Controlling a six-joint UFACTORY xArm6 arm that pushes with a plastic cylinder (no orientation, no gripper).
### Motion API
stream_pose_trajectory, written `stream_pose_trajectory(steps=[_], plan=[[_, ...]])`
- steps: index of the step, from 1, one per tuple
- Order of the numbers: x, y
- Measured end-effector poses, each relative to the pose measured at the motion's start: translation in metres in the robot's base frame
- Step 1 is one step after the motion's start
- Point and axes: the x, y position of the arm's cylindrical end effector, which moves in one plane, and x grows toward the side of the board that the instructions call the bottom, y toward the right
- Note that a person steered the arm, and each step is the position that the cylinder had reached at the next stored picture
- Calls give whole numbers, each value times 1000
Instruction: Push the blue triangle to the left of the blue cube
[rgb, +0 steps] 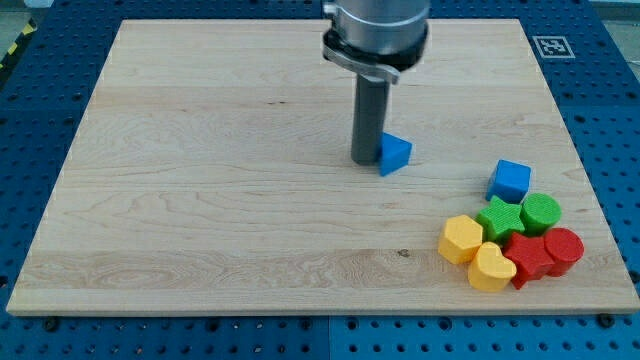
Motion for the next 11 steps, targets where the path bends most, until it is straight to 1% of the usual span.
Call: stream_pose_trajectory(steps=[1, 2, 3, 4, 5, 6, 7, 8, 9, 10, 11], plan=[[4, 5], [-28, 5], [-38, 16], [-18, 46], [-13, 46], [1, 2], [29, 38], [32, 56], [30, 54], [12, 53], [12, 90]])
